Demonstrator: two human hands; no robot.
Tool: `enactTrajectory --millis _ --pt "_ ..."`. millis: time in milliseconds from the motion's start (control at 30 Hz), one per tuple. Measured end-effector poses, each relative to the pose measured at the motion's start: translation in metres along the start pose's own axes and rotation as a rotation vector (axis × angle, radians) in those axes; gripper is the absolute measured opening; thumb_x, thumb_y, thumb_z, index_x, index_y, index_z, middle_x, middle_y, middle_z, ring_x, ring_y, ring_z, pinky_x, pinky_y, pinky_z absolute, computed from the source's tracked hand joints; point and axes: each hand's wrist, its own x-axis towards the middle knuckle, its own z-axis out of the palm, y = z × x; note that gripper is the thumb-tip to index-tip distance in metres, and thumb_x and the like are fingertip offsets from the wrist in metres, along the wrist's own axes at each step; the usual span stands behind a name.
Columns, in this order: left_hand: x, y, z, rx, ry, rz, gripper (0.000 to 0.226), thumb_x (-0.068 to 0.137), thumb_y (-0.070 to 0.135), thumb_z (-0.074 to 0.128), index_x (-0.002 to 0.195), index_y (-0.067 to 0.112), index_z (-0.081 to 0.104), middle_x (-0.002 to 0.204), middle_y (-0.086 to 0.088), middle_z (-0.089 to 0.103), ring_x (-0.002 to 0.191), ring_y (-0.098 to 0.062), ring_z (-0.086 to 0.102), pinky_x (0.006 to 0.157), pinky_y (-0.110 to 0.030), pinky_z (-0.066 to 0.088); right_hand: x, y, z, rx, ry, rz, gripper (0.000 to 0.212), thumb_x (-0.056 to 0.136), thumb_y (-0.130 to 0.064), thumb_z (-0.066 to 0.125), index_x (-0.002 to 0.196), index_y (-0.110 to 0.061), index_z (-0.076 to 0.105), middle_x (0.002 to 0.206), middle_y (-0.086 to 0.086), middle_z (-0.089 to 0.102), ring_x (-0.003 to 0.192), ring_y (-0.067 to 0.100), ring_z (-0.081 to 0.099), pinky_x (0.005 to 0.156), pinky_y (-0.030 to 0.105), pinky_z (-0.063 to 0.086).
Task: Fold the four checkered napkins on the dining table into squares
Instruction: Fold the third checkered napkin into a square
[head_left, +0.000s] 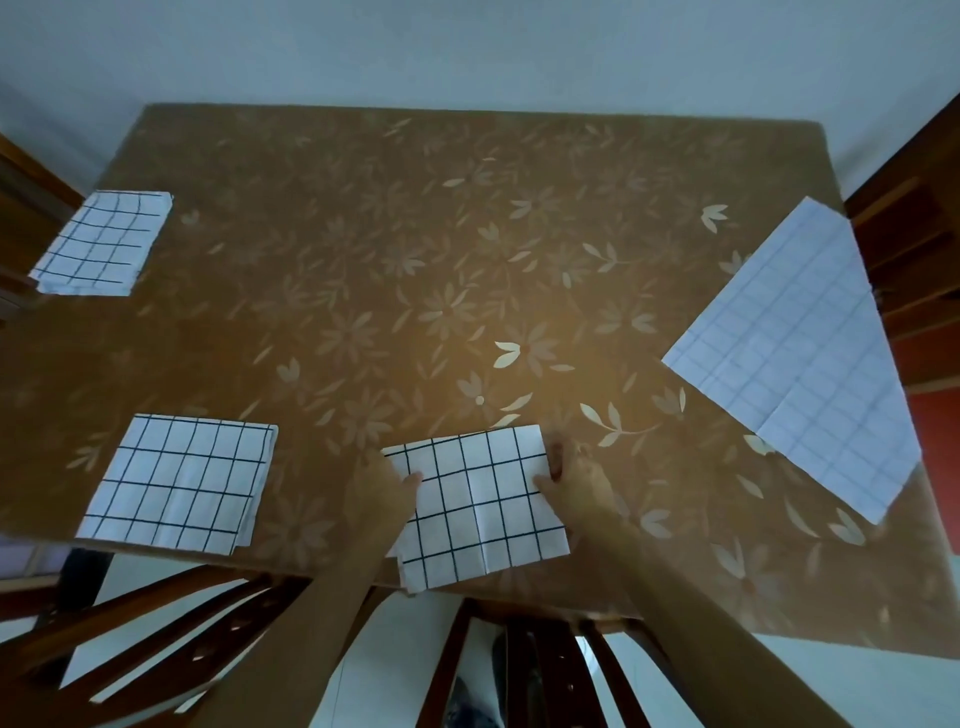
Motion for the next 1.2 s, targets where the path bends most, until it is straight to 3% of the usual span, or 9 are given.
enactTrajectory --millis 167,300,433,567,667,833,1033,1133,1200 --pt "0.005 -0.001 -0.005 -0.052 0.068 0.028 0.06 0.082 0.048 0.07 0.126 0.012 0.051 0.115 -0.012 0.064 0.107 -0.035 0.061 0.091 -0.049 0.052 0.002 0.003 0.008 0.07 -0.006 0.019 0.02 0.089 -0.024 0.066 0.103 -0.013 0.057 0.089 0.001 0.064 0.076 0.014 0.058 0.067 0.024 0.043" --pt "0.004 0.0 -0.02 -0.171 0.035 0.036 0.035 0.091 0.034 0.066 0.111 0.006 0.062 0.102 -0.01 0.068 0.098 -0.032 0.064 0.08 -0.037 0.049 0.005 0.002 0.015 0.239 -0.014 0.03 0.016 0.09 -0.026 0.065 0.098 -0.013 0.063 0.091 -0.003 0.062 0.081 0.011 0.057 0.069 0.022 0.04" --pt "0.008 -0.004 -0.027 -0.269 0.031 0.082 0.032 0.093 0.033 0.065 0.114 0.008 0.062 0.106 -0.008 0.066 0.1 -0.029 0.061 0.088 -0.04 0.049 0.011 0.0 0.02 0.375 0.003 0.065 0.014 0.091 -0.028 0.064 0.096 -0.016 0.066 0.092 -0.001 0.068 0.081 0.017 0.066 0.078 0.035 0.057" --pt "0.015 -0.003 -0.028 -0.258 0.086 0.185 0.013 0.093 0.024 0.065 0.09 0.011 0.061 0.09 -0.004 0.065 0.086 -0.024 0.061 0.075 -0.035 0.045 0.013 -0.002 0.02 0.377 0.061 0.095 0.011 0.091 -0.024 0.064 0.093 -0.014 0.066 0.085 -0.002 0.069 0.078 0.017 0.066 0.081 0.038 0.057" --pt "0.025 -0.002 -0.025 -0.207 0.116 0.206 0.017 0.093 0.024 0.065 0.081 0.012 0.059 0.082 -0.005 0.063 0.079 -0.025 0.06 0.069 -0.035 0.044 0.015 -0.003 0.019 0.273 0.099 0.058 0.011 0.091 -0.024 0.064 0.093 -0.013 0.066 0.085 -0.001 0.069 0.079 0.018 0.063 0.075 0.032 0.051" --pt "0.04 0.002 -0.016 -0.147 0.175 0.189 0.021 0.095 0.031 0.061 0.085 0.012 0.059 0.081 -0.004 0.062 0.076 -0.025 0.06 0.065 -0.035 0.043 0.021 0.0 0.022 0.023 0.198 -0.005 0.017 0.089 -0.032 0.065 0.092 -0.015 0.064 0.093 0.001 0.065 0.079 0.023 0.062 0.064 0.033 0.051" --pt "0.05 0.007 -0.007 -0.113 0.221 0.161 0.025 0.096 0.038 0.058 0.093 0.013 0.059 0.09 -0.007 0.064 0.085 -0.029 0.062 0.068 -0.036 0.043 0.034 0.006 0.019 -0.054 0.304 -0.056 0.025 0.085 -0.031 0.071 0.097 -0.011 0.062 0.104 0.004 0.057 0.091 0.026 0.057 0.069 0.038 0.051" --pt "0.045 0.01 -0.006 0.092 0.301 0.206 0.034 0.095 0.04 0.056 0.112 0.01 0.054 0.11 -0.014 0.06 0.103 -0.035 0.058 0.082 -0.045 0.048 0.039 0.006 0.018 -0.075 0.317 -0.067 0.029 0.083 -0.027 0.073 0.102 -0.009 0.061 0.109 0.007 0.058 0.094 0.028 0.057 0.073 0.042 0.053" --pt "0.041 0.012 -0.002 0.267 0.389 0.341 0.045 0.092 0.034 0.059 0.13 0.012 0.048 0.13 -0.017 0.052 0.121 -0.038 0.05 0.098 -0.052 0.043 0.037 0.0 0.022 -0.152 0.429 -0.174 0.032 0.077 -0.008 0.071 0.106 -0.004 0.057 0.106 0.014 0.057 0.09 0.032 0.055 0.074 0.046 0.053"
